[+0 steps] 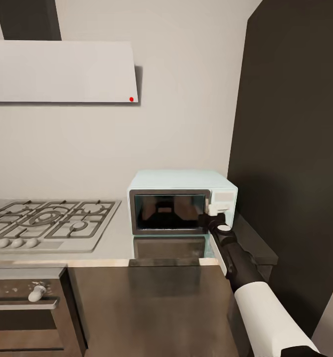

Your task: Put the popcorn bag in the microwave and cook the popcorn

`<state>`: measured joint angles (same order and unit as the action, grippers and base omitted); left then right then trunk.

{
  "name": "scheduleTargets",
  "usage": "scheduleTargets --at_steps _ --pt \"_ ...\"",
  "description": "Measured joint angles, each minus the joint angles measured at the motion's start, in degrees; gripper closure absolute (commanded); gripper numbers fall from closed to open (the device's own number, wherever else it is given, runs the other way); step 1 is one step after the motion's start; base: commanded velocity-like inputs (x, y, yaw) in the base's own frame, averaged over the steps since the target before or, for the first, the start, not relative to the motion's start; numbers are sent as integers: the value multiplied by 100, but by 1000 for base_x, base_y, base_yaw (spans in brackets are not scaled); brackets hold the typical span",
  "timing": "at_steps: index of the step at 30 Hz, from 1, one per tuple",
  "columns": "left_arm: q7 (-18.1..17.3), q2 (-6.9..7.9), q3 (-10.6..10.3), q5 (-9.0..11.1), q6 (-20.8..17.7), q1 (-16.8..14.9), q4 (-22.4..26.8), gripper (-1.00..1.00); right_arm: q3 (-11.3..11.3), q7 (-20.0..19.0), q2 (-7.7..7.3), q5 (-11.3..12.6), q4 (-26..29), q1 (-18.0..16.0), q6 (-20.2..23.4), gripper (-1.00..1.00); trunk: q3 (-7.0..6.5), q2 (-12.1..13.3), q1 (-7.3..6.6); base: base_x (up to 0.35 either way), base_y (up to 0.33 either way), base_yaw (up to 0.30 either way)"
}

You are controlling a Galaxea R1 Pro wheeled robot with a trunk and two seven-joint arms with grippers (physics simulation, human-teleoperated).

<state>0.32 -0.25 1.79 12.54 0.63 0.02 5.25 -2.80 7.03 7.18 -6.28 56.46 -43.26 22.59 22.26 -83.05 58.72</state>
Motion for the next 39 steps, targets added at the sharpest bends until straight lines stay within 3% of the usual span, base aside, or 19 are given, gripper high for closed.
scheduleTargets --at_steps 11,39 --pt "5 -3 0 0 -1 0 0 -100 -21 42 0 0 3 0 12 100 0 0 0 -5 0 0" --pt "1 -9 -11 -12 2 -4 -15 -100 -24 -182 10 146 3 4 -13 100 0 1 2 -123 0 0"
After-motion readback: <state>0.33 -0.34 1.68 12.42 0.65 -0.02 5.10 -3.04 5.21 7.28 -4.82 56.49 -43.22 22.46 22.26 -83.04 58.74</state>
